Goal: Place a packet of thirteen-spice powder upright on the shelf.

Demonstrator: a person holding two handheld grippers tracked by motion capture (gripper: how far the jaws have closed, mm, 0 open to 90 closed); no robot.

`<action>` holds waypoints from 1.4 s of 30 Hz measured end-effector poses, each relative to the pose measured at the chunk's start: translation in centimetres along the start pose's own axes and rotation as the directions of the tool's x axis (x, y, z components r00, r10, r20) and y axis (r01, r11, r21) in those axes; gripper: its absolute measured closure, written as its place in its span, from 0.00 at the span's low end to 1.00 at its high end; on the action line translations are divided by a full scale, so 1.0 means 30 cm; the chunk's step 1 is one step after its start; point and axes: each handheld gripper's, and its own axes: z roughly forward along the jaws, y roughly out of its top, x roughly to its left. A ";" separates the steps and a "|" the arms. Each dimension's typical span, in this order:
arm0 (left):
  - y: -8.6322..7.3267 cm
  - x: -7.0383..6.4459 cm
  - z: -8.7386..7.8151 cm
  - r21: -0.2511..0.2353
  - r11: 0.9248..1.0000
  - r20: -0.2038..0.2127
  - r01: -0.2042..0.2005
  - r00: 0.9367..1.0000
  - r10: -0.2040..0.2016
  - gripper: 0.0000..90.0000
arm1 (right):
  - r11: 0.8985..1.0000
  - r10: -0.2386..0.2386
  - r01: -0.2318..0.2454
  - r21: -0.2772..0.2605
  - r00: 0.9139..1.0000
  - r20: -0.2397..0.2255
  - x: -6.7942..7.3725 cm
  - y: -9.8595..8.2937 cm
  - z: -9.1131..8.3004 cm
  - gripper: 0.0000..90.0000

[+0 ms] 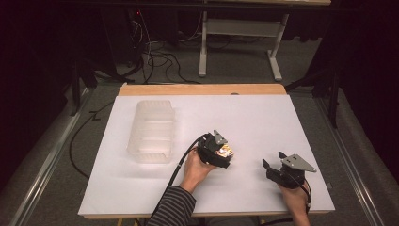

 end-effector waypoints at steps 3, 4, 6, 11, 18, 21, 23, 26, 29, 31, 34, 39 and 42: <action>-0.001 -0.001 0.009 0.001 1.000 -0.002 -0.003 1.000 0.003 0.19 | 1.000 0.000 0.000 0.000 1.000 0.000 0.000 0.000 0.000 0.34; -0.002 -0.001 0.012 0.005 1.000 0.001 -0.001 1.000 0.001 0.19 | 1.000 -0.001 0.001 -0.001 1.000 0.000 0.000 0.000 0.000 0.34; -0.002 -0.001 0.014 0.007 1.000 0.004 -0.001 1.000 0.000 0.20 | 1.000 0.000 0.000 -0.002 1.000 -0.002 0.000 0.000 0.000 0.34; -0.006 -0.003 0.026 0.017 1.000 0.008 -0.006 1.000 0.006 0.26 | 1.000 0.005 -0.005 -0.001 1.000 -0.001 0.000 0.000 0.000 0.34; -0.007 -0.005 0.028 0.021 1.000 0.002 -0.021 1.000 0.021 0.31 | 1.000 0.000 0.000 0.001 1.000 -0.003 0.000 0.000 0.001 0.34; -0.008 -0.004 0.025 0.025 0.999 -0.010 -0.025 1.000 0.026 0.34 | 1.000 -0.001 0.001 0.001 1.000 0.000 0.000 0.000 0.000 0.34; -0.008 -0.002 0.022 0.027 0.999 -0.013 -0.024 1.000 0.024 0.35 | 1.000 0.000 0.000 0.001 1.000 -0.001 0.000 0.000 0.000 0.34; -0.008 -0.002 0.021 0.026 0.999 -0.014 -0.025 1.000 0.025 0.35 | 1.000 0.002 -0.002 0.001 1.000 -0.001 0.001 0.000 0.001 0.34; -0.007 -0.008 0.012 0.020 0.999 -0.030 -0.034 0.999 0.035 0.36 | 1.000 0.003 -0.003 0.003 1.000 -0.002 0.001 0.001 0.001 0.34; -0.004 -0.008 0.001 0.011 0.999 -0.032 -0.038 0.999 0.038 0.36 | 1.000 0.004 -0.004 0.005 1.000 -0.002 0.003 0.001 0.001 0.34; -0.001 -0.009 -0.018 -0.004 0.999 -0.032 -0.036 0.999 0.036 0.36 | 1.000 0.001 -0.001 0.003 1.000 -0.001 0.000 0.001 0.002 0.34; 0.000 -0.015 -0.040 -0.023 0.999 -0.034 -0.042 0.999 0.042 0.36 | 1.000 0.001 -0.001 0.004 1.000 -0.003 0.001 0.001 0.002 0.34; -0.002 -0.014 -0.051 -0.038 0.999 -0.032 -0.035 0.999 0.034 0.36 | 1.000 0.005 -0.005 0.004 1.000 -0.003 0.002 0.000 0.001 0.34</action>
